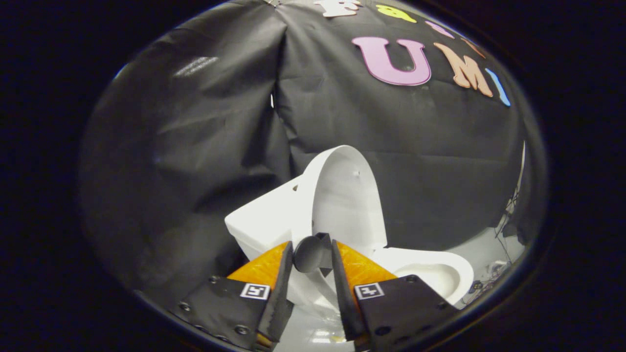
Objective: Open the toilet lid.
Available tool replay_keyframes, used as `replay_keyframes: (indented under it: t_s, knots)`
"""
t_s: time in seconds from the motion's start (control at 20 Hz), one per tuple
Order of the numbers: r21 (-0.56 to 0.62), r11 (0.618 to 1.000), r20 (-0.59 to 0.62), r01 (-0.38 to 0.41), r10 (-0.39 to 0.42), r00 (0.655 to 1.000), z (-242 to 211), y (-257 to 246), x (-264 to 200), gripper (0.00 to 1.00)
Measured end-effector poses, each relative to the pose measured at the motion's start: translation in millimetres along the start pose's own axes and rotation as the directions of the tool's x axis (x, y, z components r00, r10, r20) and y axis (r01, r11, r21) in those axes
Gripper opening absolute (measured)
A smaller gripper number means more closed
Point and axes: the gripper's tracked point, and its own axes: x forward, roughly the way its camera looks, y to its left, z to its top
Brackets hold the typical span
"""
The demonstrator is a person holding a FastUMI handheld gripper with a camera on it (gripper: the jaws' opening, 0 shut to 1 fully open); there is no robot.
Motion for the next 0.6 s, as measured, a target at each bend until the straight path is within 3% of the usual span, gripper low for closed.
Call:
replay_keyframes:
  t_s: [0.35, 0.5, 0.6]
  knots:
    - [0.033, 0.999, 0.048, 0.008, -0.010, 0.999, -5, -30, -48, 0.83]
    - [-0.006, 1.000, 0.078, 0.027, -0.026, 0.997, -3, -56, -76, 0.98]
    - [-0.034, 0.999, 0.070, 0.043, -0.041, 0.997, -9, -75, -93, 0.99]
